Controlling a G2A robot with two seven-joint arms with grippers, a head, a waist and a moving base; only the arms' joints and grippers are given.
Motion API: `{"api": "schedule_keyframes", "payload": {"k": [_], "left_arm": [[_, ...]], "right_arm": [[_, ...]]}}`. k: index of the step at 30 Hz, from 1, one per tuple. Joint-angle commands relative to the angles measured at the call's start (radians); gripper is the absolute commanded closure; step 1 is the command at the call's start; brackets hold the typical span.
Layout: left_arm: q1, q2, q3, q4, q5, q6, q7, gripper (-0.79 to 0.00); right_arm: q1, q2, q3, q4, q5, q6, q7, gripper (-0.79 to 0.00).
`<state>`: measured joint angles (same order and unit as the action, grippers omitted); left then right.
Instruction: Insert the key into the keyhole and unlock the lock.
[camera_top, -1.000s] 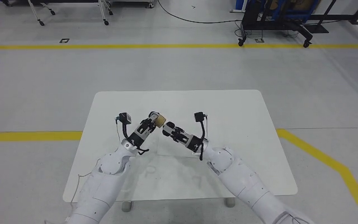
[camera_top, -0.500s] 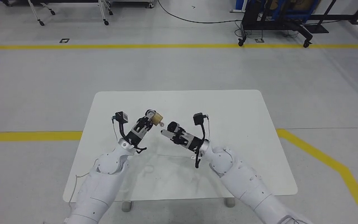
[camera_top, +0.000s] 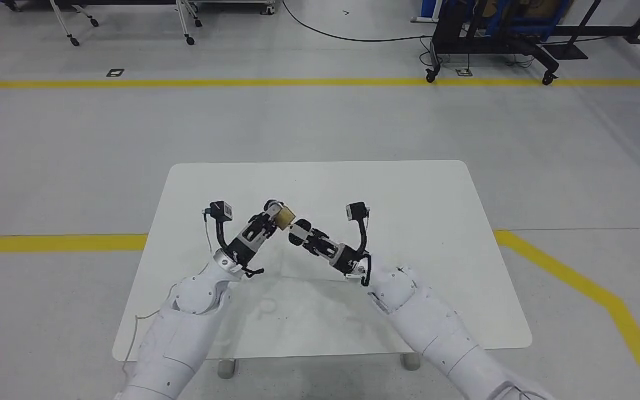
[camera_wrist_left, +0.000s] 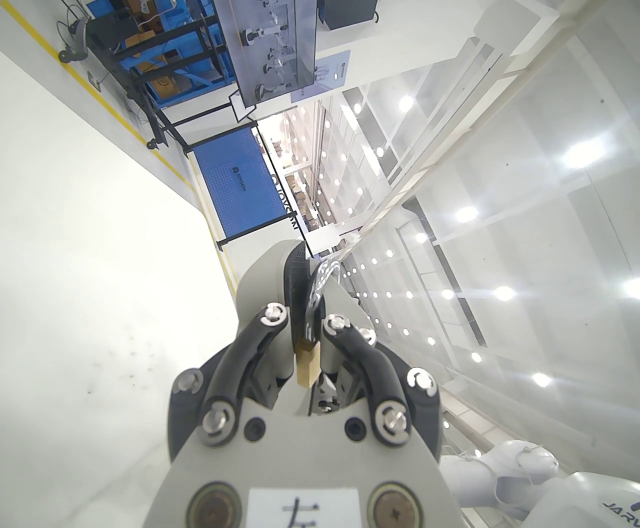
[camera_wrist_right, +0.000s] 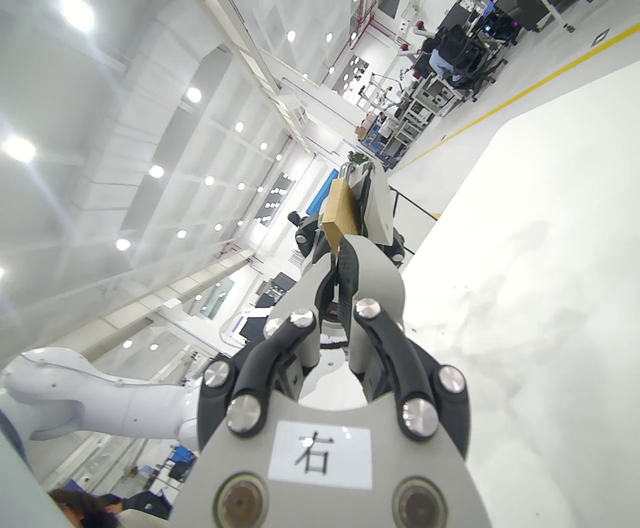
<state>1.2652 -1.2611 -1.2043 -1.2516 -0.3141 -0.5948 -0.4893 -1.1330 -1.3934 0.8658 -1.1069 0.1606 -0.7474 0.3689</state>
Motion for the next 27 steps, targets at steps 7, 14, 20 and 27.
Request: {"api": "schedule_keyframes", "payload": {"k": [7, 14, 20, 27], "left_arm": [[0.005, 0.003, -0.009, 0.01, 0.027, -0.1, -0.04, 0.0], [0.014, 0.007, -0.025, 0.01, 0.065, -0.203, -0.035, 0.0], [0.018, 0.008, -0.029, 0.01, 0.105, -0.242, -0.014, 0.0], [0.01, 0.01, -0.039, 0.016, 0.148, -0.201, 0.021, 0.0]], "right_arm": [[-0.005, -0.011, -0.003, 0.031, 0.577, 0.052, 0.377, 0.0], [0.008, -0.024, 0.018, 0.107, 0.862, 0.168, 0.623, 0.0], [0.032, -0.036, 0.017, 0.171, 0.869, 0.176, 0.666, 0.0], [0.074, -0.028, 0.029, 0.225, 0.578, 0.016, 0.534, -0.785]]}}
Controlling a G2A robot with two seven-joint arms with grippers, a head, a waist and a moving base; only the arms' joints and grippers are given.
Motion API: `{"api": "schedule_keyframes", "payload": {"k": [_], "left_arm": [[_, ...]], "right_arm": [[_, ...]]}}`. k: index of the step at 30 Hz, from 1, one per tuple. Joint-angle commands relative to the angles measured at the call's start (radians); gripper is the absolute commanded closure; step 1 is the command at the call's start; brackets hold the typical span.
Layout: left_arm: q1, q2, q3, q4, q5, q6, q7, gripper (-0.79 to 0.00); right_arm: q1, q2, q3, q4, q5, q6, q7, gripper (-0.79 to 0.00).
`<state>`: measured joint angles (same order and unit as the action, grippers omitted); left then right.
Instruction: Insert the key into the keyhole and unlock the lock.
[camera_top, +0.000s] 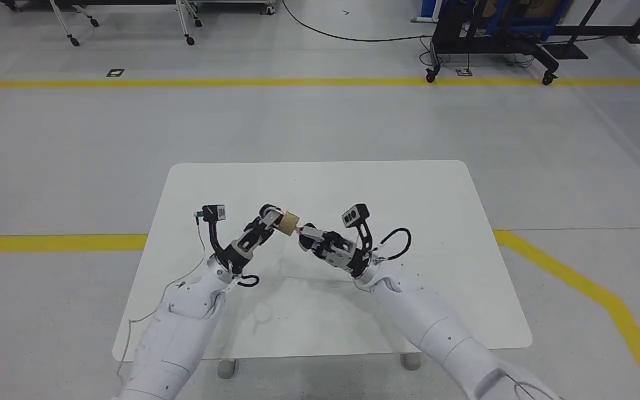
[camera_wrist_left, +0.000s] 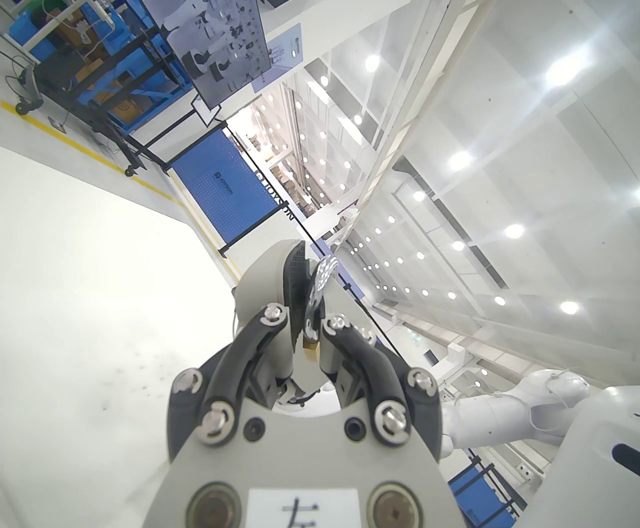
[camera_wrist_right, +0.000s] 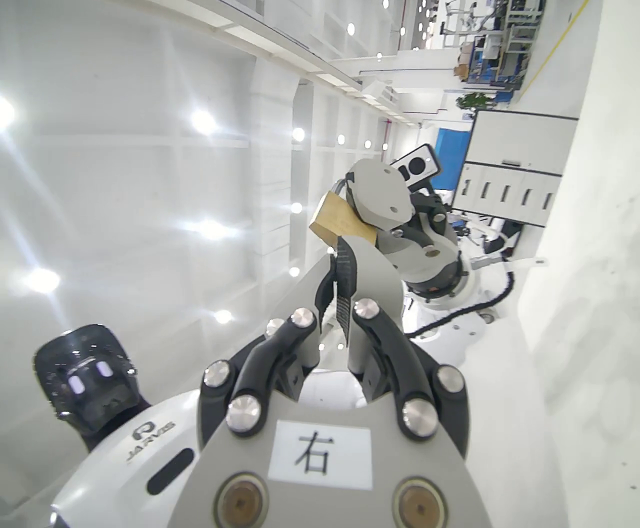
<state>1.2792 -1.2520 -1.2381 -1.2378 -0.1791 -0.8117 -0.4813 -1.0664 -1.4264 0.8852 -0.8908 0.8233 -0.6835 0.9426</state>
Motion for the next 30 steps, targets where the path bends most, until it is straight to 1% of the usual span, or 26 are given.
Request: {"api": "schedule_keyframes", "payload": {"k": [1, 4, 7, 9, 12, 13, 15, 16, 19, 20, 21, 22, 26, 29, 30], "left_arm": [[-0.007, 0.001, -0.008, 0.004, 0.023, 0.029, 0.024, 0.0], [-0.024, 0.004, -0.015, 0.013, 0.066, 0.092, 0.014, 0.0], [-0.054, 0.011, 0.0, 0.022, 0.15, 0.175, -0.073, 0.0], [-0.071, 0.013, 0.024, 0.03, 0.228, 0.225, -0.117, 0.0], [-0.106, 0.008, 0.089, 0.039, 0.331, 0.307, -0.176, 0.0], [-0.126, 0.004, 0.117, 0.047, 0.367, 0.352, -0.201, 0.0], [-0.155, -0.005, 0.168, 0.069, 0.445, 0.403, -0.203, 0.0], [-0.173, -0.011, 0.196, 0.09, 0.47, 0.45, -0.22, 0.0], [-0.215, -0.027, 0.252, 0.136, 0.522, 0.506, -0.194, 0.0], [-0.227, -0.033, 0.264, 0.146, 0.521, 0.518, -0.185, -0.246], [-0.234, -0.037, 0.27, 0.157, 0.515, 0.518, -0.168, -0.597], [-0.239, -0.04, 0.275, 0.167, 0.508, 0.52, -0.158, -0.785], [-0.251, -0.042, 0.272, 0.181, 0.497, 0.514, -0.154, -0.785], [-0.24, -0.033, 0.237, 0.157, 0.481, 0.508, -0.143, -0.785], [-0.234, -0.027, 0.218, 0.14, 0.48, 0.505, -0.136, -0.785]], "right_arm": [[0.011, 0.011, 0.02, 0.012, -0.152, -0.076, -0.076, -0.785], [0.006, 0.039, 0.078, -0.01, -0.355, -0.145, -0.179, -0.785], [-0.027, 0.084, 0.186, -0.081, -0.627, -0.153, -0.32, -0.785], [-0.089, 0.117, 0.282, -0.198, -0.795, -0.126, -0.403, -0.785], [-0.241, 0.163, 0.452, -0.442, -1.028, -0.021, -0.508, -0.785], [-0.261, 0.167, 0.469, -0.471, -1.047, -0.008, -0.517, -0.785], [-0.261, 0.167, 0.469, -0.471, -1.047, -0.008, -0.517, -0.785], [-0.261, 0.167, 0.469, -0.471, -1.047, -0.008, -0.517, -0.785], [-0.261, 0.167, 0.469, -0.471, -1.047, -0.008, -0.517, -0.785], [-0.261, 0.167, 0.469, -0.471, -1.047, -0.008, -0.517, -0.785], [-0.261, 0.167, 0.469, -0.471, -1.047, -0.008, -0.517, -0.785], [-0.261, 0.167, 0.469, -0.471, -1.047, -0.008, -0.517, -0.785], [-0.261, 0.167, 0.469, -0.471, -1.047, -0.008, -0.517, -0.785], [-0.261, 0.167, 0.469, -0.471, -1.047, -0.008, -0.517, -0.785], [-0.259, 0.167, 0.471, -0.474, -1.067, 0.007, -0.527, -0.785]]}}
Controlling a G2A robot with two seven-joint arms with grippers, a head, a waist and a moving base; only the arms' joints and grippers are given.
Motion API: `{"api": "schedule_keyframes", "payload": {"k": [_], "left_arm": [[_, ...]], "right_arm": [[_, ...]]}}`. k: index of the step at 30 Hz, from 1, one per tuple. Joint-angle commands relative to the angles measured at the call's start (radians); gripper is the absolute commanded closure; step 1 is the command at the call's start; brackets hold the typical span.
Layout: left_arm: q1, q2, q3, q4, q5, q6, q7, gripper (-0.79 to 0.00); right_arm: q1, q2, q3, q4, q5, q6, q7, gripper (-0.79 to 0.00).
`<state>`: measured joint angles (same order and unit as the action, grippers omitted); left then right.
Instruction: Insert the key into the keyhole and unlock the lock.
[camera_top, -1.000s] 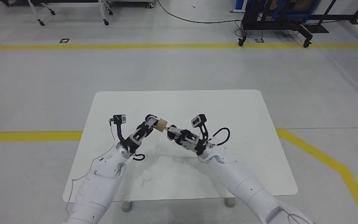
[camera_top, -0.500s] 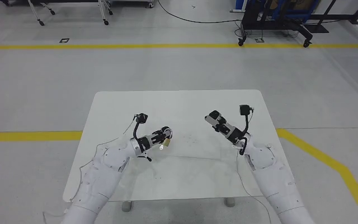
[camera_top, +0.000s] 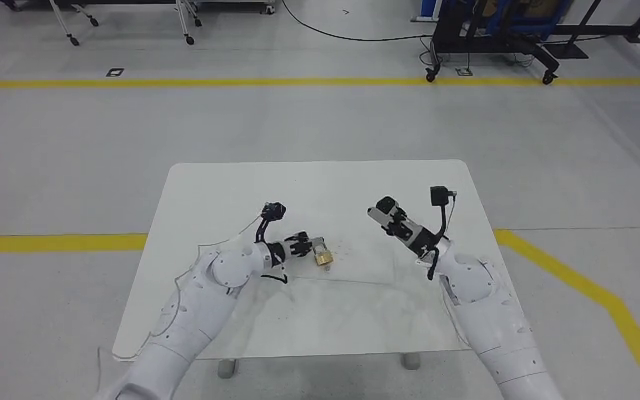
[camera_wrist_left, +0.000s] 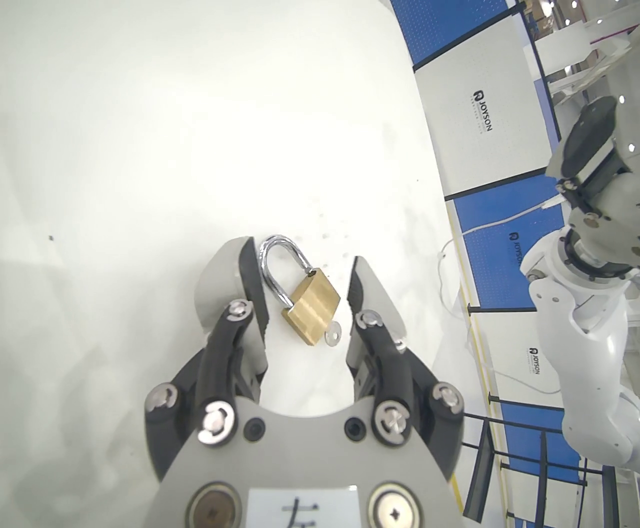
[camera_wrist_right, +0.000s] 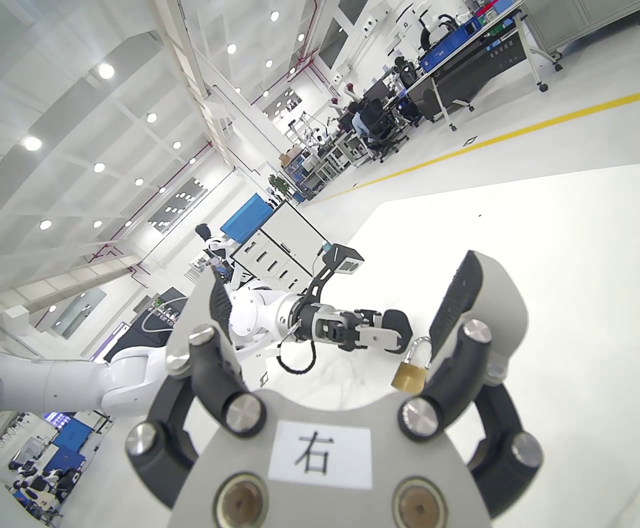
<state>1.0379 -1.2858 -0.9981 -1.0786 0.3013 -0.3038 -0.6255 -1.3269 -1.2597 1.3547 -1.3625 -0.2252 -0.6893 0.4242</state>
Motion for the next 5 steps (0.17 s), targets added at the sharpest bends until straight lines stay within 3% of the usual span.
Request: {"api": "schedule_keyframes", "payload": {"k": [1, 5], "left_arm": [[0.016, 0.013, -0.044, -0.041, 0.005, -0.004, 0.019, -0.785], [0.074, 0.053, -0.178, -0.182, 0.088, 0.007, 0.088, -0.785]], "right_arm": [[0.004, 0.0, 0.002, -0.005, -0.016, 0.01, -0.024, -0.785], [0.007, 0.011, 0.077, 0.016, -0.024, -0.031, -0.1, -0.785]]}}
